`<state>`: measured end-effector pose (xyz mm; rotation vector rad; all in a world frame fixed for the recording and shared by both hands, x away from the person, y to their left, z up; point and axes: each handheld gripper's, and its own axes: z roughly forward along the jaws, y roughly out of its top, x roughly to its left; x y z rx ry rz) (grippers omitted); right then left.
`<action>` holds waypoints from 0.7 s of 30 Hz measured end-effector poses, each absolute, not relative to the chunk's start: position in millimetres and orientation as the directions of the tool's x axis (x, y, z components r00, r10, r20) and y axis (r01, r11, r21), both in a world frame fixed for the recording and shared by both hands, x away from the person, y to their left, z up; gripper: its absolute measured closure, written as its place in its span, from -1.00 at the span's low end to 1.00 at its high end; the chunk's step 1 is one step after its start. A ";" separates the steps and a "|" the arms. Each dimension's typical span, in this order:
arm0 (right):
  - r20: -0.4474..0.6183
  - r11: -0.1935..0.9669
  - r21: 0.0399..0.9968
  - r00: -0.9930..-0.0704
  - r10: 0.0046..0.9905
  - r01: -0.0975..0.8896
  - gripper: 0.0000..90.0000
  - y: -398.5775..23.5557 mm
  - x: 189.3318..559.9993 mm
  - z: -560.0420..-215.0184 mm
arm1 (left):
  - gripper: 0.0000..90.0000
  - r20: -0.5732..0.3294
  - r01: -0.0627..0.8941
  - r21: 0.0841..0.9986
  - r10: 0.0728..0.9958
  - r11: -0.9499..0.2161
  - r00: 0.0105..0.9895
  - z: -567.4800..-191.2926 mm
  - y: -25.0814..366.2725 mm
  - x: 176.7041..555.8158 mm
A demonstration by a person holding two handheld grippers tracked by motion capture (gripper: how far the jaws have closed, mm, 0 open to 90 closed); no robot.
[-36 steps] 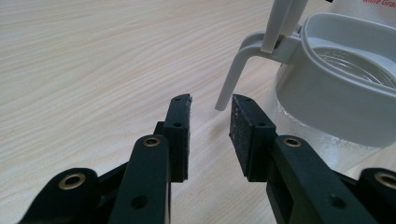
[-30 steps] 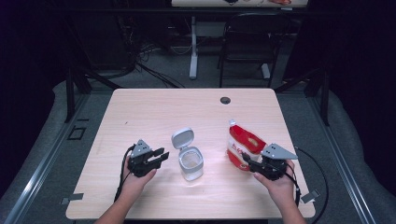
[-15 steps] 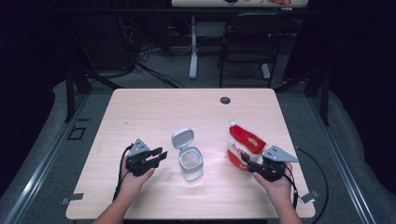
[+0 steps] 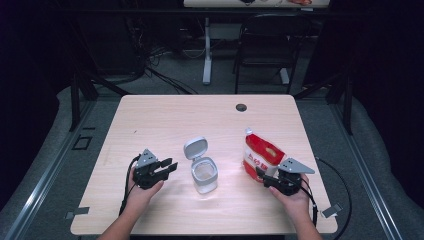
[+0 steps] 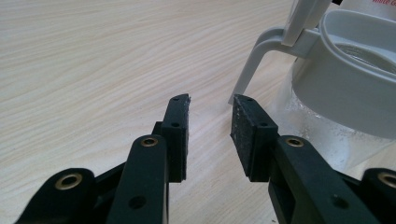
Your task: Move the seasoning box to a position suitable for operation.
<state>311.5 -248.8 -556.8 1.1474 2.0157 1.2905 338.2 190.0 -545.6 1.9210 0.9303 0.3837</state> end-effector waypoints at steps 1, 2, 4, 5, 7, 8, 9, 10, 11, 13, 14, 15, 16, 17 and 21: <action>0.042 0.199 0.901 -0.533 0.845 0.385 0.00 -248.4 311.6 -558.2 | 0.50 -0.113 0.451 0.851 0.744 -0.270 0.659 -544.7 190.4 337.1; 0.032 0.207 0.900 -0.531 0.847 0.384 0.00 -248.1 311.6 -559.1 | 0.50 -0.115 0.451 0.852 0.746 -0.265 0.656 -543.8 190.8 336.1; 0.019 0.222 0.898 -0.535 0.844 0.381 -0.01 -246.9 311.2 -560.9 | 0.50 -0.109 0.443 0.858 0.750 -0.260 0.653 -542.8 191.7 335.0; 0.010 0.230 0.896 -0.535 0.845 0.380 -0.01 -246.1 311.2 -562.1 | 0.50 -0.112 0.442 0.860 0.752 -0.254 0.650 -542.2 191.9 334.4; 0.005 0.237 0.894 -0.537 0.844 0.380 -0.01 -245.4 311.5 -564.8 | 0.50 -0.109 0.441 0.861 0.754 -0.254 0.648 -541.7 191.9 334.3; 0.015 0.229 0.894 -0.537 0.843 0.385 -0.01 -245.6 311.6 -566.3 | 0.50 -0.110 0.441 0.861 0.755 -0.252 0.647 -541.6 191.8 334.2; 0.025 0.222 0.893 -0.535 0.845 0.393 -0.02 -246.2 312.3 -568.0 | 0.50 -0.109 0.441 0.861 0.755 -0.253 0.647 -541.5 191.8 334.1; 0.030 0.224 0.888 -0.537 0.843 0.401 -0.03 -247.1 312.9 -569.1 | 0.50 -0.107 0.440 0.861 0.755 -0.254 0.647 -541.4 191.9 334.1; 0.039 0.213 0.891 -0.535 0.844 0.401 -0.04 -246.5 313.6 -570.8 | 0.50 -0.105 0.439 0.862 0.756 -0.255 0.646 -541.4 192.3 334.3; 0.048 0.207 0.890 -0.534 0.844 0.407 -0.05 -246.4 314.1 -572.7 | 0.50 -0.108 0.441 0.861 0.758 -0.252 0.643 -541.4 192.6 334.4; 0.052 0.202 0.891 -0.533 0.845 0.407 -0.06 -245.9 314.6 -574.0 | 0.50 -0.110 0.442 0.861 0.758 -0.251 0.643 -541.3 193.0 334.6; 0.052 0.201 0.890 -0.529 0.847 0.409 -0.07 -245.4 315.1 -575.1 | 0.50 -0.112 0.442 0.862 0.757 -0.248 0.644 -541.4 193.4 335.0; 0.048 0.207 0.887 -0.530 0.847 0.412 -0.08 -245.0 315.7 -576.0 | 0.50 -0.112 0.442 0.862 0.758 -0.248 0.643 -541.5 193.6 335.4; 0.038 0.217 0.885 -0.528 0.848 0.412 -0.09 -244.5 316.2 -576.9 | 0.50 -0.113 0.444 0.862 0.760 -0.247 0.641 -541.6 193.8 335.7; 0.028 0.222 0.888 -0.529 0.848 0.402 -0.09 -243.0 318.3 -580.4 | 0.50 -0.111 0.447 0.859 0.760 -0.251 0.641 -541.8 194.0 335.7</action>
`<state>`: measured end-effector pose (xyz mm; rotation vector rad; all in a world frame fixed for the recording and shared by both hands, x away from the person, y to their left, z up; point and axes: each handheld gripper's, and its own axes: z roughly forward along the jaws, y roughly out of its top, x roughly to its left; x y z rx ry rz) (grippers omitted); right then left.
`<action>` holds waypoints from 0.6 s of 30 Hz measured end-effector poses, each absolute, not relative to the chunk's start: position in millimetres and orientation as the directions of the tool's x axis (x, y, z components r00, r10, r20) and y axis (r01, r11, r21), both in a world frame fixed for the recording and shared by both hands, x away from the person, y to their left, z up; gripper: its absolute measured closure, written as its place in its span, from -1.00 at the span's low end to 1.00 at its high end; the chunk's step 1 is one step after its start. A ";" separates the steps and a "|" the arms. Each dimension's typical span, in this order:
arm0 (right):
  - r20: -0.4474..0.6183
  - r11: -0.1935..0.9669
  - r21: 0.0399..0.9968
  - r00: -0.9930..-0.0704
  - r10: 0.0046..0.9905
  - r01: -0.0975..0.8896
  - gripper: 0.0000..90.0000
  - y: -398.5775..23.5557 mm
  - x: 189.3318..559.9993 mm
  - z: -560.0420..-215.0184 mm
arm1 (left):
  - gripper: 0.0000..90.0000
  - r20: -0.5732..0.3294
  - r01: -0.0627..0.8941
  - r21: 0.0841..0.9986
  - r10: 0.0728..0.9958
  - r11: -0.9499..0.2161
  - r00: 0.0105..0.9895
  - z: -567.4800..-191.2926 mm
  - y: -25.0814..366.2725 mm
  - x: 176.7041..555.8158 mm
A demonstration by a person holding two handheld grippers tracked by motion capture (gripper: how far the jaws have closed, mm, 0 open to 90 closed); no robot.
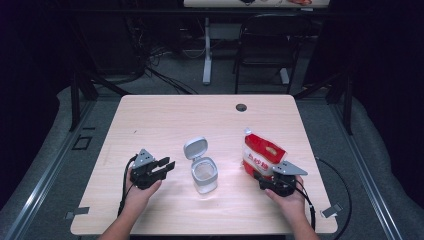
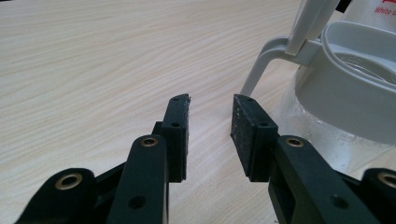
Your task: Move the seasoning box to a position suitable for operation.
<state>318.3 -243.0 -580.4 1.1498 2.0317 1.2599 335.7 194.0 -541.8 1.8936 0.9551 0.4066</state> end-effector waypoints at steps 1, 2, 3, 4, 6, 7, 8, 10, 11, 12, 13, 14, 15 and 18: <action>0.031 0.220 0.888 -0.529 0.848 0.404 -0.10 -243.6 318.5 -580.7 | 0.50 -0.111 0.446 0.859 0.759 -0.251 0.642 -541.8 194.0 335.5; 0.038 0.213 0.889 -0.531 0.846 0.404 -0.10 -244.0 319.0 -581.4 | 0.50 -0.113 0.447 0.859 0.759 -0.249 0.641 -541.7 193.8 335.2; 0.052 0.200 0.891 -0.529 0.847 0.407 -0.11 -244.0 319.6 -582.4 | 0.50 -0.113 0.446 0.860 0.759 -0.249 0.642 -541.6 193.9 335.0; 0.062 0.194 0.890 -0.531 0.845 0.413 -0.11 -244.3 320.2 -583.0 | 0.50 -0.111 0.447 0.857 0.757 -0.255 0.644 -541.2 194.4 335.0; 0.070 0.184 0.893 -0.531 0.845 0.411 -0.11 -244.6 321.3 -583.6 | 0.50 -0.111 0.449 0.857 0.759 -0.255 0.642 -541.2 194.6 334.9; 0.070 0.190 0.889 -0.534 0.843 0.416 -0.11 -245.2 321.9 -583.5 | 0.50 -0.111 0.449 0.856 0.759 -0.255 0.642 -541.2 194.8 334.9; 0.066 0.196 0.886 -0.534 0.843 0.420 -0.11 -246.0 322.0 -583.1 | 0.50 -0.111 0.449 0.857 0.759 -0.254 0.641 -541.2 194.9 334.9; 0.059 0.206 0.883 -0.534 0.843 0.421 -0.09 -246.6 322.0 -582.5 | 0.50 -0.112 0.449 0.857 0.759 -0.254 0.641 -541.1 195.1 335.0; 0.064 0.200 0.886 -0.537 0.841 0.419 -0.07 -246.1 322.1 -582.9 | 0.50 -0.111 0.449 0.857 0.760 -0.253 0.641 -541.2 195.0 335.1; 0.067 0.197 0.887 -0.539 0.840 0.417 -0.06 -245.8 322.1 -583.2 | 0.50 -0.111 0.449 0.857 0.759 -0.254 0.641 -541.2 195.0 335.1; 0.065 0.198 0.888 -0.539 0.840 0.416 -0.05 -245.9 322.1 -583.2 | 0.50 -0.110 0.449 0.857 0.760 -0.254 0.641 -541.2 194.9 335.0; 0.068 0.193 0.890 -0.538 0.841 0.414 -0.04 -245.5 322.2 -583.4 | 0.50 -0.110 0.449 0.856 0.760 -0.254 0.640 -541.2 194.8 334.9; 0.068 0.190 0.891 -0.537 0.841 0.411 -0.02 -245.2 322.1 -583.6 | 0.50 -0.109 0.449 0.857 0.760 -0.255 0.640 -541.2 194.8 334.9; 0.054 0.206 0.888 -0.540 0.840 0.410 0.02 -245.2 321.1 -582.9 | 0.50 -0.109 0.449 0.856 0.760 -0.256 0.641 -541.3 194.6 334.7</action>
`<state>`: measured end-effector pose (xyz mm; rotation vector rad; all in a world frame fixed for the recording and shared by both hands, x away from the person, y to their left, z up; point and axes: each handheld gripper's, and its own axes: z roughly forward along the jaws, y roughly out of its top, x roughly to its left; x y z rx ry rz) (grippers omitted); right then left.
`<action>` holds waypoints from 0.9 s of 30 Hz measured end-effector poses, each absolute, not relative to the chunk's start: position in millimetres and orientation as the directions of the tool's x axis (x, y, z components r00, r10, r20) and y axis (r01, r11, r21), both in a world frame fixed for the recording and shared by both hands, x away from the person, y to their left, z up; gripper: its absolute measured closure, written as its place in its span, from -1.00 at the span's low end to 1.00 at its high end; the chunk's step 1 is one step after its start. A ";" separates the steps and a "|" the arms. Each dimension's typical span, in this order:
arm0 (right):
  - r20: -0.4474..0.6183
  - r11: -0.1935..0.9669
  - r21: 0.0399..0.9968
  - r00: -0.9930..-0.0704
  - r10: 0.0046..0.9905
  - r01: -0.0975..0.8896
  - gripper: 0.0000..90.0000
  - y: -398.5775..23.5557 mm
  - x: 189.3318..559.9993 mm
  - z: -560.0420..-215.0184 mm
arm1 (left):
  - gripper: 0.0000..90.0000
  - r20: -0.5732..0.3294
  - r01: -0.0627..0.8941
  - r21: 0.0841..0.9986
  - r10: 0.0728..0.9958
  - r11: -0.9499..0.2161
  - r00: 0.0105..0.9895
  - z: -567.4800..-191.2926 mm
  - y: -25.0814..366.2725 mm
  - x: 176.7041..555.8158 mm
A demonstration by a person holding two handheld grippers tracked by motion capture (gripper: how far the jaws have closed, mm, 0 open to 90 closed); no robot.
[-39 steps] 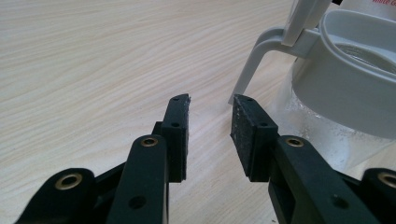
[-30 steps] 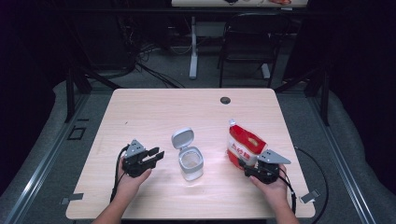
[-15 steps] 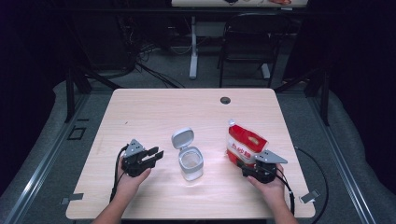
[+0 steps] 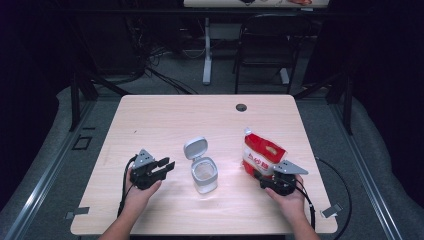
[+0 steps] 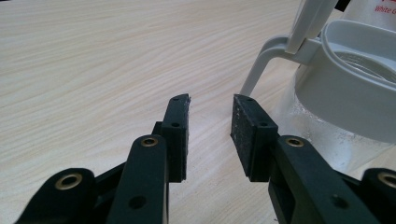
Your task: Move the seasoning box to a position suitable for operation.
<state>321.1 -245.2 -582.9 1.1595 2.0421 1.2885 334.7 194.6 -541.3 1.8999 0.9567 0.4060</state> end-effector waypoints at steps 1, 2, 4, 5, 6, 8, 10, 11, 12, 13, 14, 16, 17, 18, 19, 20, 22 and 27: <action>0.050 0.211 0.888 -0.542 0.839 0.408 0.02 -245.4 321.0 -582.9 | 0.50 -0.109 0.450 0.856 0.760 -0.256 0.640 -541.3 194.7 334.6; 0.049 0.213 0.888 -0.544 0.838 0.408 0.03 -245.6 321.0 -582.8 | 0.50 -0.109 0.450 0.856 0.761 -0.256 0.640 -541.4 194.8 334.6; 0.045 0.221 0.886 -0.550 0.834 0.407 0.05 -246.2 321.3 -582.4 | 0.50 -0.108 0.449 0.856 0.761 -0.257 0.640 -541.4 195.1 334.7; 0.043 0.224 0.885 -0.552 0.833 0.407 0.05 -246.5 321.4 -582.3 | 0.50 -0.107 0.449 0.856 0.761 -0.257 0.640 -541.3 195.3 334.8; 0.041 0.226 0.885 -0.554 0.832 0.406 0.05 -246.6 321.4 -582.2 | 0.50 -0.109 0.449 0.856 0.761 -0.255 0.639 -541.2 195.4 334.6; 0.037 0.232 0.883 -0.554 0.831 0.407 0.06 -246.5 321.2 -581.8 | 0.50 -0.107 0.448 0.857 0.761 -0.255 0.639 -540.9 195.6 334.5; 0.034 0.236 0.883 -0.556 0.831 0.406 0.06 -246.4 321.2 -581.5 | 0.50 -0.107 0.448 0.857 0.762 -0.255 0.639 -540.9 195.7 334.5; 0.033 0.236 0.882 -0.555 0.832 0.407 0.06 -246.0 321.1 -581.3 | 0.50 -0.107 0.448 0.857 0.762 -0.255 0.639 -540.9 195.6 334.6; 0.034 0.235 0.882 -0.552 0.833 0.409 0.07 -245.0 321.0 -580.6 | 0.50 -0.106 0.448 0.857 0.762 -0.256 0.639 -540.9 195.6 334.6; 0.025 0.246 0.879 -0.553 0.833 0.410 0.07 -243.9 320.9 -579.3 | 0.50 -0.107 0.448 0.856 0.762 -0.256 0.639 -540.9 195.6 334.6; 0.011 0.255 0.876 -0.544 0.839 0.410 0.08 -241.8 319.9 -577.7 | 0.50 -0.107 0.449 0.856 0.762 -0.256 0.639 -540.9 195.7 334.5; -0.021 0.279 0.869 -0.533 0.846 0.409 0.09 -236.4 317.7 -575.0 | 0.50 -0.106 0.448 0.856 0.762 -0.257 0.639 -540.8 195.8 334.5; -0.050 0.305 0.864 -0.534 0.844 0.401 0.09 -233.9 316.5 -573.6 | 0.50 -0.110 0.445 0.861 0.763 -0.248 0.637 -541.4 195.5 334.4; -0.073 0.323 0.861 -0.531 0.844 0.394 0.09 -231.1 315.4 -572.5 | 0.50 -0.109 0.445 0.860 0.762 -0.249 0.638 -541.4 195.8 334.4; -0.091 0.337 0.859 -0.532 0.842 0.386 0.09 -228.8 314.5 -571.8 | 0.50 -0.107 0.445 0.860 0.762 -0.252 0.639 -541.4 196.2 334.4; -0.102 0.348 0.855 -0.532 0.841 0.385 0.09 -227.4 313.9 -571.2 | 0.50 -0.109 0.447 0.858 0.763 -0.252 0.637 -541.5 196.3 334.3; -0.096 0.340 0.855 -0.526 0.845 0.391 0.10 -227.1 314.0 -570.9 | 0.50 -0.108 0.447 0.858 0.763 -0.252 0.637 -541.6 196.3 334.2; -0.084 0.328 0.853 -0.514 0.854 0.406 0.10 -229.7 315.5 -569.6 | 0.50 -0.107 0.443 0.861 0.763 -0.250 0.638 -541.2 196.3 334.2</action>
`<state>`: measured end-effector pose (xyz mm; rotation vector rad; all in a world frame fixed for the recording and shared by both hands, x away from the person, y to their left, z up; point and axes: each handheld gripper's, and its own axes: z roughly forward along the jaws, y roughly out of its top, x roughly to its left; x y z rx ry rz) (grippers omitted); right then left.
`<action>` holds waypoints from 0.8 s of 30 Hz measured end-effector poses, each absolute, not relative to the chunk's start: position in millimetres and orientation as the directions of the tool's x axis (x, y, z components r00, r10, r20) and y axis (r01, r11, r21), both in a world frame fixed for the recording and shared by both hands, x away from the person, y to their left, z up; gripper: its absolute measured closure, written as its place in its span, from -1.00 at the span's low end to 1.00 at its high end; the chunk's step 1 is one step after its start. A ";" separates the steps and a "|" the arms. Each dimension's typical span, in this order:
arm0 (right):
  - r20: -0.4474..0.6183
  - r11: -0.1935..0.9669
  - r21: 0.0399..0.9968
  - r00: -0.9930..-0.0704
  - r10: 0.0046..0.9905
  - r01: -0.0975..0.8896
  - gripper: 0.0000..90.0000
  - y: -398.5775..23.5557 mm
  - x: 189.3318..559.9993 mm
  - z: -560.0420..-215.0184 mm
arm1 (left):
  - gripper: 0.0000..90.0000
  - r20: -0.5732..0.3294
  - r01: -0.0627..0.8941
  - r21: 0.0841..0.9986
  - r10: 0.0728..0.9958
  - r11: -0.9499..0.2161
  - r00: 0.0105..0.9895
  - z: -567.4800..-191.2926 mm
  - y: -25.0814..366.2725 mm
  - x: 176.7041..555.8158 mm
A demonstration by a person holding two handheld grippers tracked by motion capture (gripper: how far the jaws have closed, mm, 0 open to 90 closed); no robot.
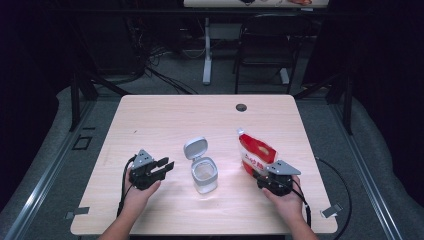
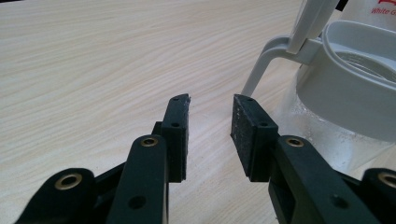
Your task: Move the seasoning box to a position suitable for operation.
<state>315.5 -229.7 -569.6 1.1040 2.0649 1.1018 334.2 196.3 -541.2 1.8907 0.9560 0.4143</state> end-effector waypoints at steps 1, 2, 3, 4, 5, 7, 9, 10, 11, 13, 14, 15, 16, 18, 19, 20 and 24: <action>-0.083 0.328 0.854 -0.516 0.852 0.403 0.10 -229.6 316.0 -569.5 | 0.50 -0.106 0.443 0.861 0.763 -0.250 0.638 -541.2 196.3 334.3; -0.087 0.333 0.853 -0.518 0.851 0.402 0.11 -229.8 316.2 -569.0 | 0.50 -0.106 0.444 0.860 0.763 -0.251 0.638 -541.3 196.3 334.3; -0.088 0.334 0.853 -0.520 0.850 0.401 0.11 -229.8 316.2 -568.9 | 0.50 -0.106 0.444 0.860 0.763 -0.251 0.638 -541.3 196.2 334.3; -0.082 0.327 0.856 -0.521 0.850 0.400 0.11 -229.2 316.0 -569.1 | 0.50 -0.106 0.444 0.860 0.763 -0.251 0.638 -541.3 196.2 334.4; -0.090 0.338 0.851 -0.522 0.848 0.402 0.11 -229.4 315.5 -567.8 | 0.50 -0.105 0.443 0.860 0.763 -0.252 0.638 -541.4 196.1 334.6; -0.092 0.334 0.856 -0.521 0.849 0.393 0.11 -228.6 314.8 -565.9 | 0.50 -0.106 0.445 0.859 0.763 -0.253 0.638 -541.4 196.3 334.7; -0.081 0.314 0.870 -0.516 0.853 0.382 0.11 -227.8 313.4 -563.0 | 0.50 -0.107 0.446 0.859 0.764 -0.251 0.636 -541.2 196.6 334.6; -0.081 0.309 0.873 -0.513 0.854 0.377 0.11 -228.1 312.4 -560.5 | 0.50 -0.106 0.445 0.860 0.764 -0.251 0.636 -541.2 196.7 334.6; -0.083 0.307 0.878 -0.514 0.853 0.368 0.11 -228.4 311.3 -557.9 | 0.50 -0.105 0.444 0.860 0.764 -0.251 0.636 -541.1 196.7 334.5; -0.093 0.298 0.890 -0.504 0.859 0.344 0.11 -228.0 308.3 -552.8 | 0.50 -0.105 0.445 0.859 0.764 -0.252 0.636 -541.2 196.7 334.4; -0.100 0.298 0.894 -0.500 0.860 0.335 0.11 -228.3 306.3 -549.6 | 0.50 -0.105 0.444 0.860 0.764 -0.252 0.637 -541.3 196.6 334.4; -0.103 0.291 0.902 -0.495 0.863 0.320 0.11 -228.1 304.7 -547.0 | 0.50 -0.105 0.444 0.860 0.764 -0.252 0.637 -541.3 196.5 334.3; -0.120 0.301 0.903 -0.491 0.863 0.307 0.11 -228.3 302.8 -543.8 | 0.50 -0.104 0.443 0.860 0.764 -0.253 0.637 -541.3 196.5 334.3; -0.115 0.284 0.914 -0.486 0.866 0.289 0.11 -228.8 299.9 -539.0 | 0.50 -0.103 0.446 0.857 0.763 -0.258 0.639 -541.0 196.7 334.2; -0.115 0.279 0.917 -0.484 0.868 0.283 0.11 -229.6 298.6 -536.7 | 0.50 -0.104 0.444 0.860 0.765 -0.252 0.636 -541.4 196.4 334.3; -0.117 0.274 0.922 -0.478 0.871 0.273 0.11 -229.7 297.5 -535.0 | 0.50 -0.105 0.445 0.859 0.765 -0.252 0.635 -541.4 196.4 334.3; -0.144 0.285 0.924 -0.458 0.877 0.254 0.11 -232.3 293.6 -528.3 | 0.50 -0.105 0.447 0.859 0.767 -0.251 0.633 -541.6 196.4 334.5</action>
